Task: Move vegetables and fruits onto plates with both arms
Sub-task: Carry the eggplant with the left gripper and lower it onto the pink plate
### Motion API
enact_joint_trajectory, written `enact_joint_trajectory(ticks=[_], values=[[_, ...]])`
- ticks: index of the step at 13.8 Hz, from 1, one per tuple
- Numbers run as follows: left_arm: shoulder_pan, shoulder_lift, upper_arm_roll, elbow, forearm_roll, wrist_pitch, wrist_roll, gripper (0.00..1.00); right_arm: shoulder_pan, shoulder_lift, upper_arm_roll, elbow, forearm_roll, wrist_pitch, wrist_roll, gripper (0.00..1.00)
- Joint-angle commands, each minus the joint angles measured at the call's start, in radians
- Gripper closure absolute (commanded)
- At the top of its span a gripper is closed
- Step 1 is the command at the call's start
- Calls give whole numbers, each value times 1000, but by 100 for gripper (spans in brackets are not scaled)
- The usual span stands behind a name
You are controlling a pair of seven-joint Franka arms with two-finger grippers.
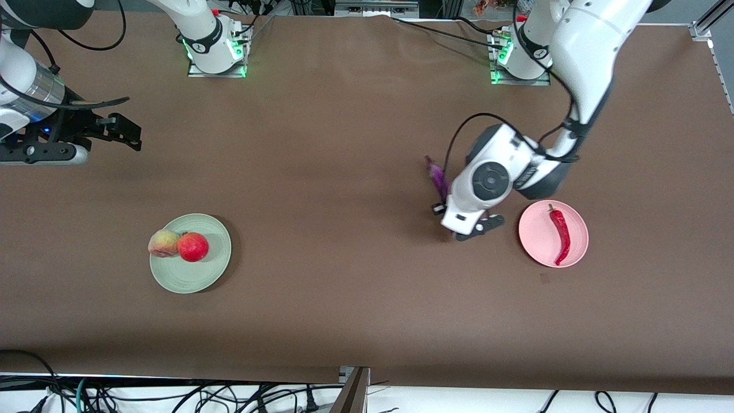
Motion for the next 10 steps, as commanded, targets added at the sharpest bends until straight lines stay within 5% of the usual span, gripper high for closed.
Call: enact_joint_trajectory(ticks=[1, 4, 10], values=[[133, -18, -8, 22, 25, -124, 227, 100, -10, 11, 5, 17, -15, 11, 0, 0], [291, -4, 0, 30, 79, -114, 473, 100, -120, 20, 106, 25, 13, 11, -8, 0], [376, 76, 3, 85, 116, -109, 604, 100, -125, 20, 118, 37, 14, -3, -5, 0]])
